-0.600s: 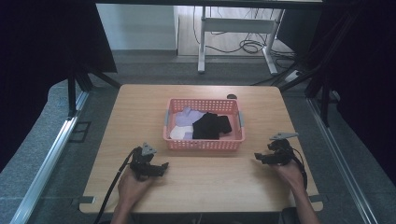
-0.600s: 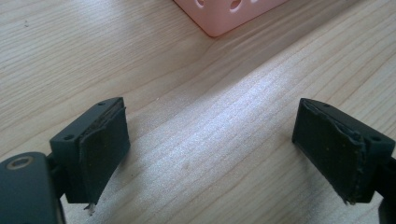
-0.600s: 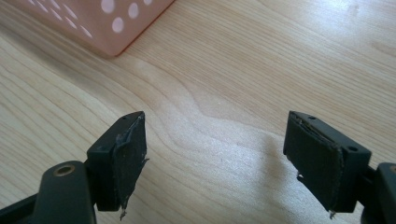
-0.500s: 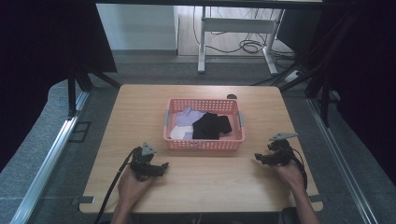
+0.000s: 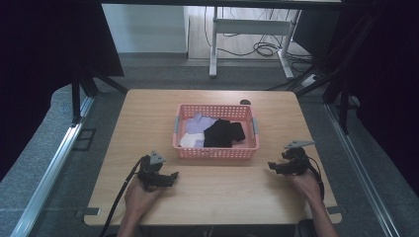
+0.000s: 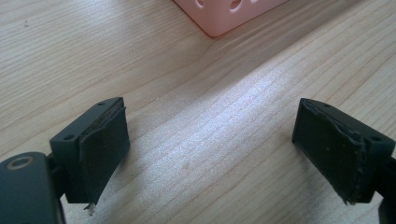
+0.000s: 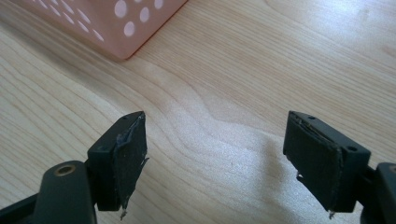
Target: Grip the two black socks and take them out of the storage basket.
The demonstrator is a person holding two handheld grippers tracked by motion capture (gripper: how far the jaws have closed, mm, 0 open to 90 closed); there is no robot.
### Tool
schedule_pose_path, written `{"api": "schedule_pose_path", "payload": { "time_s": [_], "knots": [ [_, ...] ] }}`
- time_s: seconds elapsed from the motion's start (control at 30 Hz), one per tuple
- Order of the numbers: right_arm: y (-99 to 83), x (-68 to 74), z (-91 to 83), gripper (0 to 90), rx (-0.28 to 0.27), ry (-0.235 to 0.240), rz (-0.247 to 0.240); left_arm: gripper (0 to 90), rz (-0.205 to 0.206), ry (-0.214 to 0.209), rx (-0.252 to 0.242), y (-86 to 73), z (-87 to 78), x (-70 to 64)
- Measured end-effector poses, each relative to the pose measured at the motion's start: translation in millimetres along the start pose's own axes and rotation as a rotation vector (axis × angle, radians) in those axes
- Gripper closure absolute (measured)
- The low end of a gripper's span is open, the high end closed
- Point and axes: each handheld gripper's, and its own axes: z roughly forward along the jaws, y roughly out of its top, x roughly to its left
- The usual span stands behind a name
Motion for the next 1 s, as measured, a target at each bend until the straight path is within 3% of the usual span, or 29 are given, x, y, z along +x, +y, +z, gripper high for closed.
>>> {"api": "schedule_pose_path", "payload": {
  "time_s": [1.0],
  "knots": [
    [32.4,6.6,-22.8,23.4,-0.051,0.059,-0.003,10.5,0.0,0.0,0.0,0.0,0.0,0.0]
  ]
}}
